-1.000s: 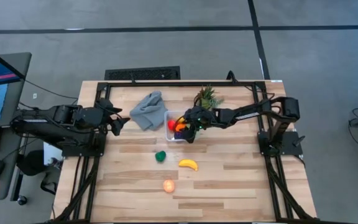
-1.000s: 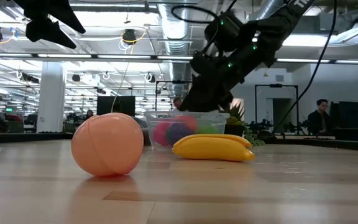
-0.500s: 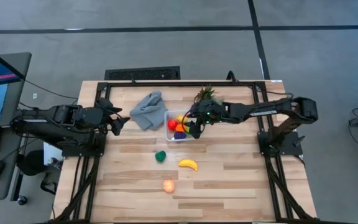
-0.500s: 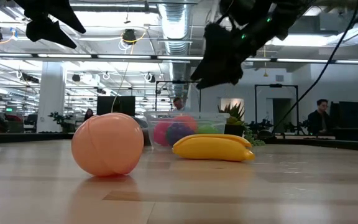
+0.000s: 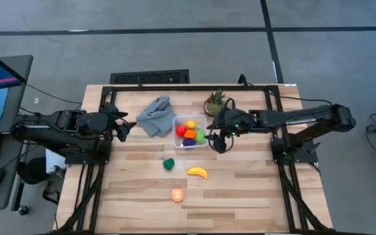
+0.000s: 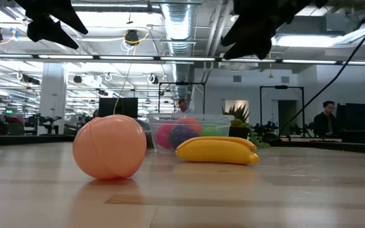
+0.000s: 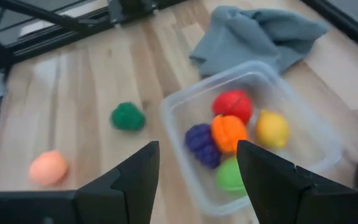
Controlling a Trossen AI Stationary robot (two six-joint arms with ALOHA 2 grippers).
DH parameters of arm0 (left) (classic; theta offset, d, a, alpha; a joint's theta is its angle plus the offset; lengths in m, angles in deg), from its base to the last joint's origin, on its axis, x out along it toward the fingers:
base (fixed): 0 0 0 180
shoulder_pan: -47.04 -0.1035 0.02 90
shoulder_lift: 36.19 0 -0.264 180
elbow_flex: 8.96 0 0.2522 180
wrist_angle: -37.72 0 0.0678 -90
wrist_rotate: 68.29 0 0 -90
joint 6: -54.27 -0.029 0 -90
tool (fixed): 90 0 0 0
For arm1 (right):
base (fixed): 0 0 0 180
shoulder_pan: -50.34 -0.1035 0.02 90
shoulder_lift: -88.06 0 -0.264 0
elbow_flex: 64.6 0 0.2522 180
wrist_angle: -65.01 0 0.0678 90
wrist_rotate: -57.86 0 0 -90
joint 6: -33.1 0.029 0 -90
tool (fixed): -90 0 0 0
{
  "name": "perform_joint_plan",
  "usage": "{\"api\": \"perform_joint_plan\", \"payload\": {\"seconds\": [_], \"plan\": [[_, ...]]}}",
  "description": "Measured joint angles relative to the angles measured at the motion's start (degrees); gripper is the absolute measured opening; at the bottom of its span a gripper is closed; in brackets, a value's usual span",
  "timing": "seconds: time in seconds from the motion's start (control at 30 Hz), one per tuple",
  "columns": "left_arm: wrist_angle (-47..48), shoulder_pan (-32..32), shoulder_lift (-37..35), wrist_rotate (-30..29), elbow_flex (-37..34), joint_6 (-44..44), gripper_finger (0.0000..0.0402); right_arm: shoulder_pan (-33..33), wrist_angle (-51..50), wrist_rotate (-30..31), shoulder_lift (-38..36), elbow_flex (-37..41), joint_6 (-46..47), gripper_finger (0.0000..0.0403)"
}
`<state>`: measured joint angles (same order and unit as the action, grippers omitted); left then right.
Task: Pick and placing Produce into tupperware
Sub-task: Put the yellow banana into the transparent bin
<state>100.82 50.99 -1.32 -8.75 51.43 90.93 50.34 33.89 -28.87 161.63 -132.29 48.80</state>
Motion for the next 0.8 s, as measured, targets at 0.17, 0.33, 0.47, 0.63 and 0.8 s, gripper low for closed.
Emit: {"api": "perform_joint_plan", "payload": {"seconds": [0.17, 0.33, 0.47, 0.63, 0.8], "plan": [[0.0, 0.0, 0.0, -0.3, 0.0, -0.4, 0.0308, -4.9, -5.1, 3.4, -1.8, 0.0, 3.4, 0.0240], [0.0, 0.0, 0.0, -0.3, 0.0, -0.5, 0.0308, -9.7, -8.5, 6.7, -2.3, 0.0, 7.2, 0.0240], [0.0, 0.0, 0.0, -0.5, 0.0, -0.5, 0.0308, -12.9, -9.0, 8.9, -2.3, 0.0, 9.4, 0.0240], [0.0, 0.0, 0.0, -1.4, 0.0, -0.5, 0.0308, -16.1, -8.5, 13.5, -1.6, 0.1, 10.9, 0.0240], [0.0, 0.0, 0.0, -1.5, 0.0, -0.5, 0.0308, -18.0, -5.7, 15.0, 0.0, 1.9, 11.5, 0.0240]]}}
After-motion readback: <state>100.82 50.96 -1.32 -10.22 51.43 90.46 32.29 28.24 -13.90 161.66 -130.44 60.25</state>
